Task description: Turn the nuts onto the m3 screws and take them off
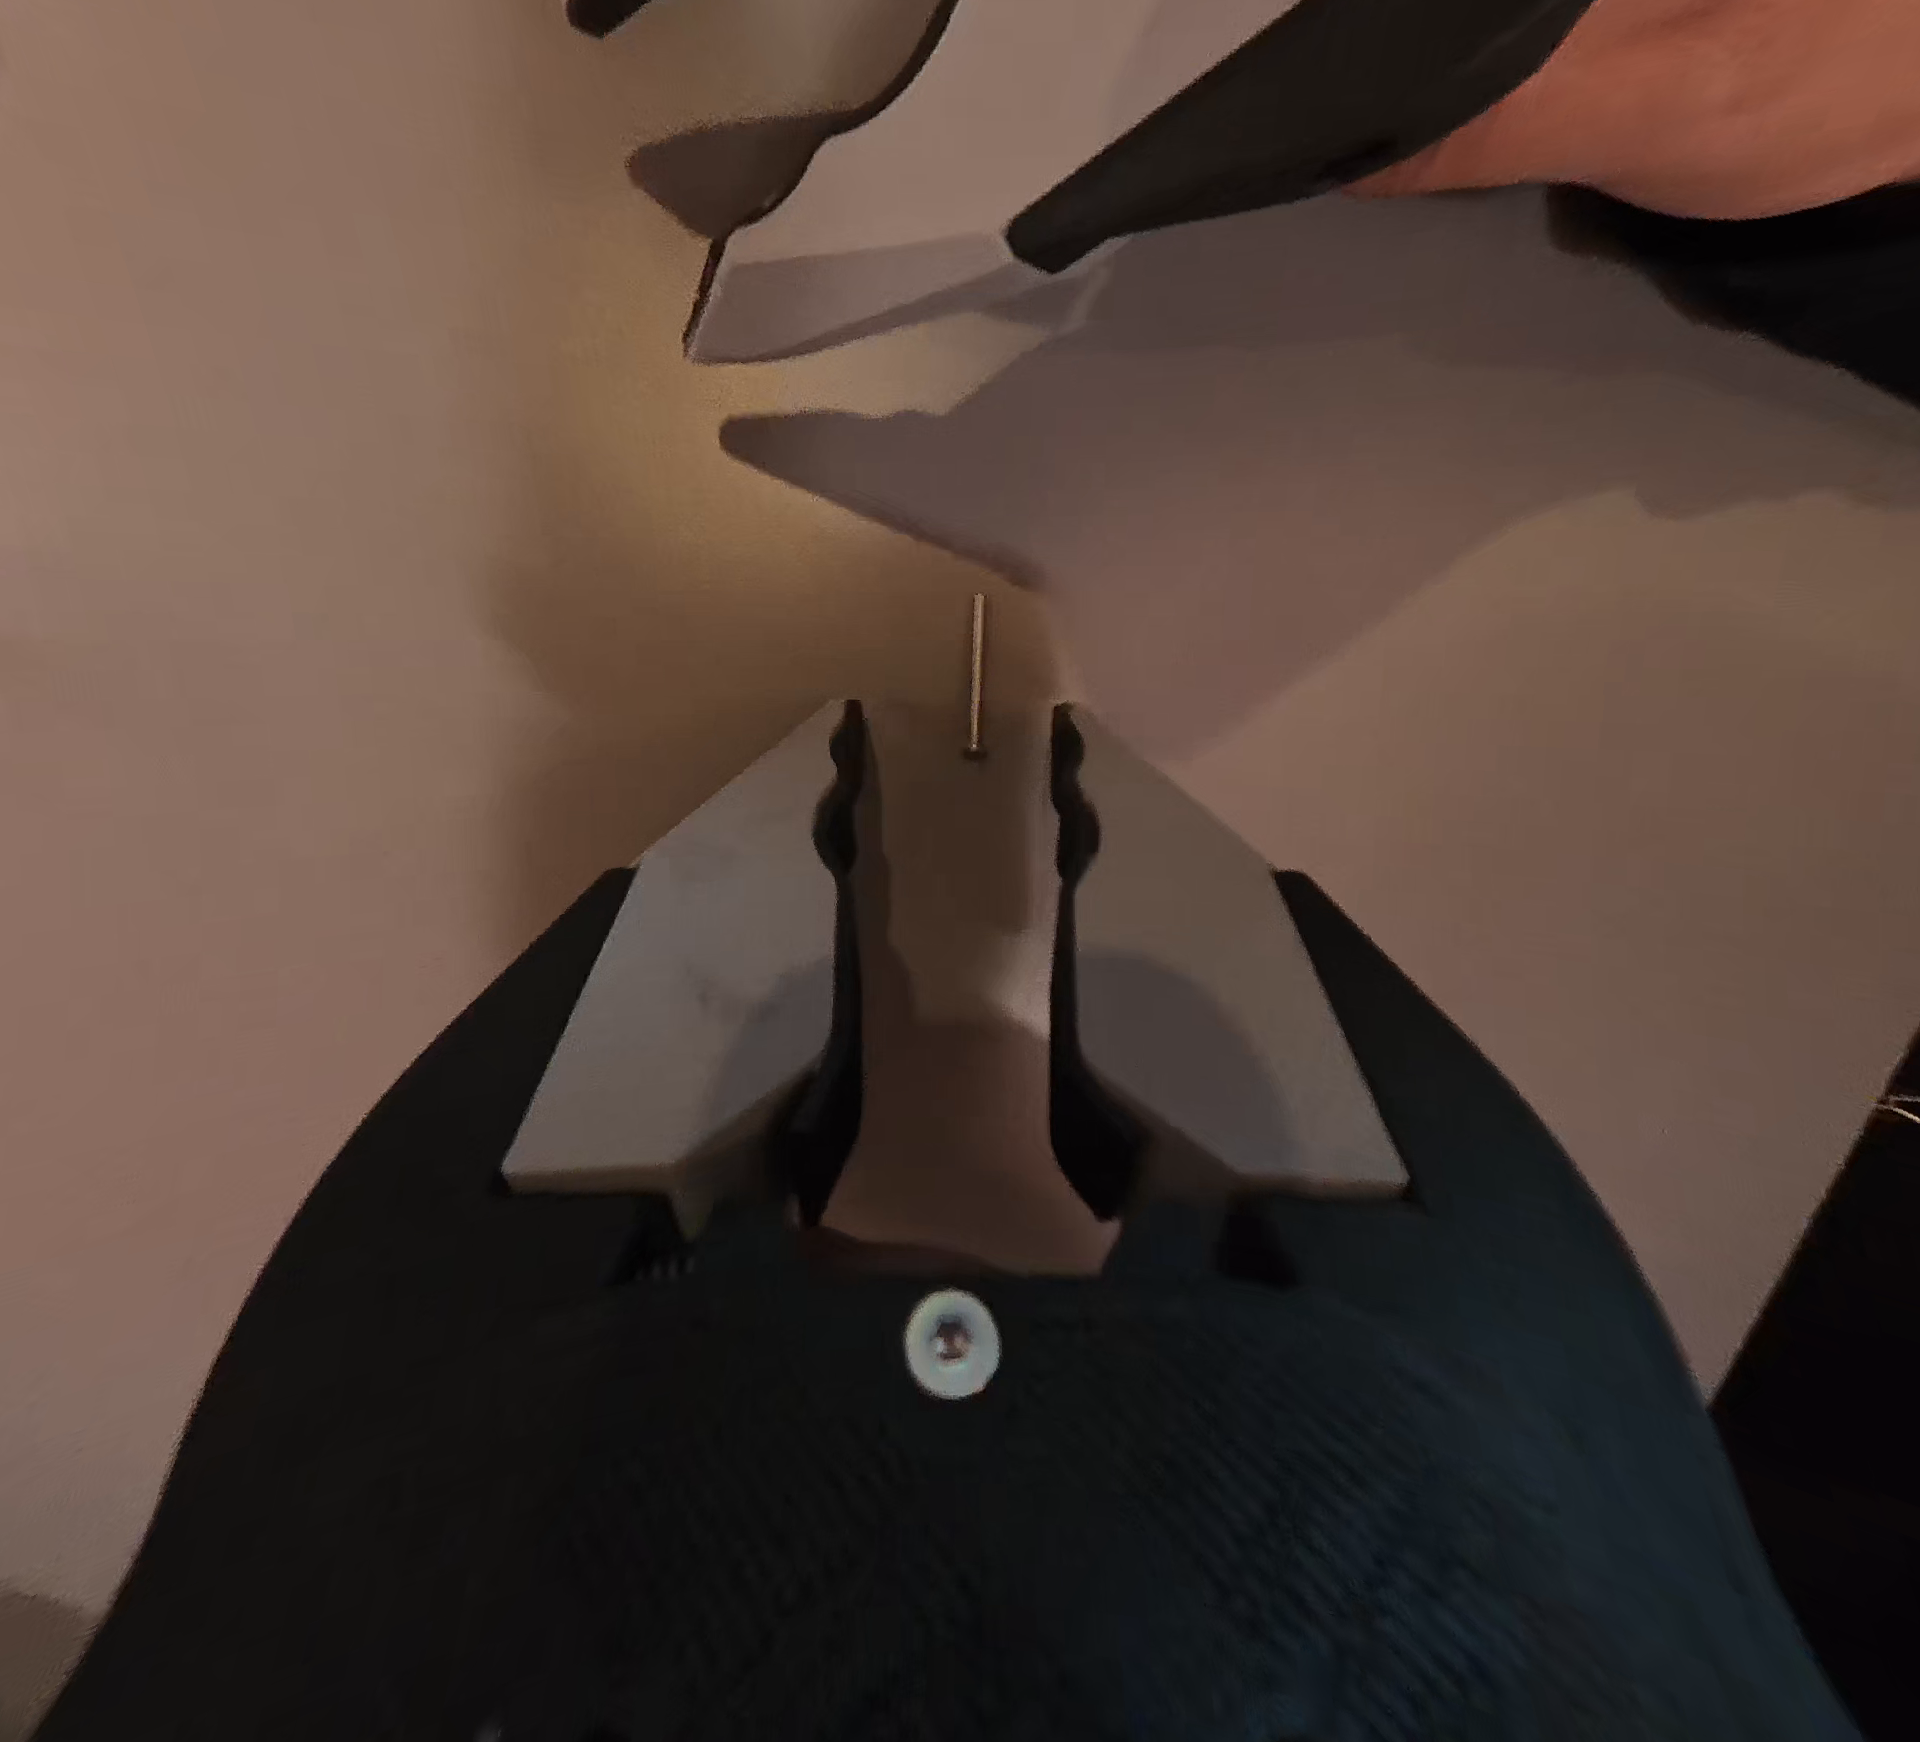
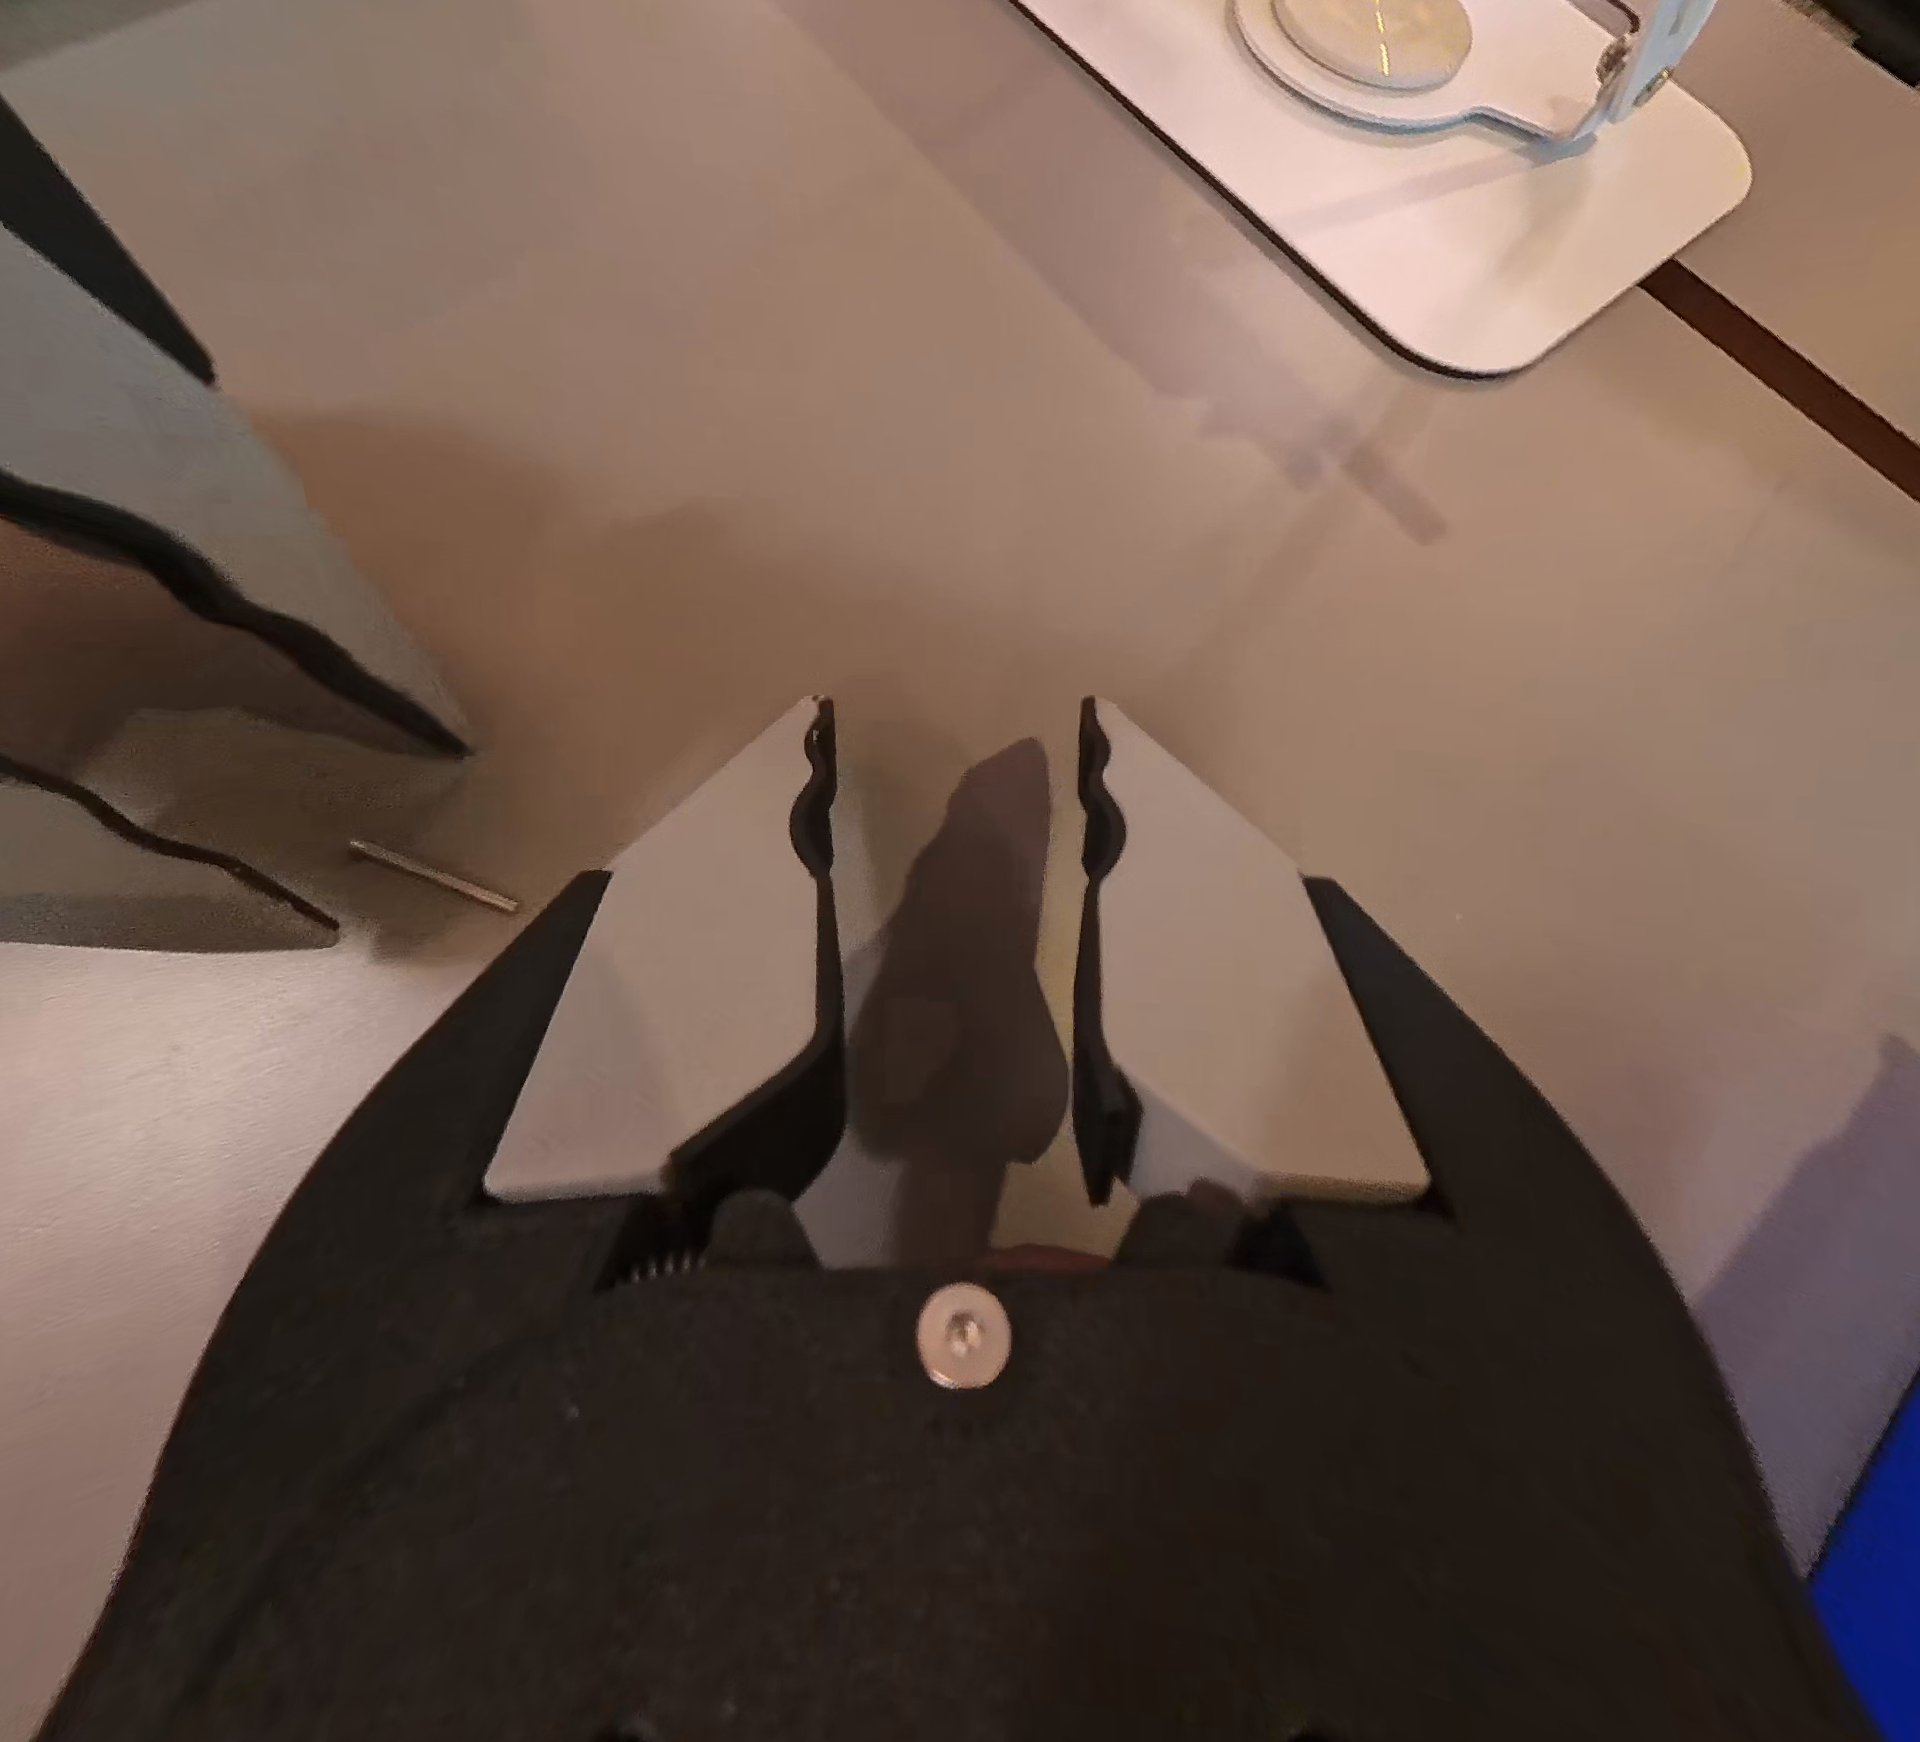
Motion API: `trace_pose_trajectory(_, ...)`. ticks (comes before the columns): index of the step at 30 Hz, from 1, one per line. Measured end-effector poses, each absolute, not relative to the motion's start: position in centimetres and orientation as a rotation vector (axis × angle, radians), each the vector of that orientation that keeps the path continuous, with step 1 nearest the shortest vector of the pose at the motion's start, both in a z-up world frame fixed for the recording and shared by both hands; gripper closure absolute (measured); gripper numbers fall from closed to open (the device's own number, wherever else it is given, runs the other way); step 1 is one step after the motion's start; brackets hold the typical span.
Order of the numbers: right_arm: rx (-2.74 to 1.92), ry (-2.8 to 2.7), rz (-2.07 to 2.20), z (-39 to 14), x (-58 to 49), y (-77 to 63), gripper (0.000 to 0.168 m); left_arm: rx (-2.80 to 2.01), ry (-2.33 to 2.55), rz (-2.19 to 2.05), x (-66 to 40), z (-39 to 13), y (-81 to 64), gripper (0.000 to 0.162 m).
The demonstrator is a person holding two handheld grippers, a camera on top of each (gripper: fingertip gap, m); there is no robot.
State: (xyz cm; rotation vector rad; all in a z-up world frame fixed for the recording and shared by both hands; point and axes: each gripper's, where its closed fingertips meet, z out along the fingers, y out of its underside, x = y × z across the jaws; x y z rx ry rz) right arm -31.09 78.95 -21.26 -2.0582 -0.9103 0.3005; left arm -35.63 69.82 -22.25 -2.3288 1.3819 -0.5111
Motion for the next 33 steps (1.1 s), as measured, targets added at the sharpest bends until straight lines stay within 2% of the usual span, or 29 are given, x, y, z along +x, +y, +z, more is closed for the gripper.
trace_pose_trajectory(4,-2.001,-0.971,0.445,-20.2,-33.3,77.2,0.123,-2.305,1.343,-0.525,-36.4,-21.1,69.5,0.125)
trace_pose_trajectory(6,-1.965,-1.042,0.618,-19.8,-35.3,75.2,0.13,-2.294,1.307,-0.522,-37.3,-20.5,69.5,0.125)
trace_pose_trajectory(8,-1.927,-1.109,0.789,-19.3,-36.9,73.2,0.144,-2.284,1.268,-0.521,-38.4,-19.9,69.3,0.125)
trace_pose_trajectory(11,-1.931,-1.146,0.904,-19.5,-37.5,72.1,0.145,-2.28,1.208,-0.526,-40.3,-19.4,68.8,0.125)
trace_pose_trajectory(19,-1.999,-1.358,0.72,-22.7,-37.2,71.2,0.168,-2.264,1.108,-0.533,-43.3,-19.9,66.4,0.126)
trace_pose_trajectory(33,-2.011,-1.348,0.753,-22.6,-37.2,71.2,0.167,-2.163,1.092,-0.527,-44.2,-20.4,63.5,0.125)
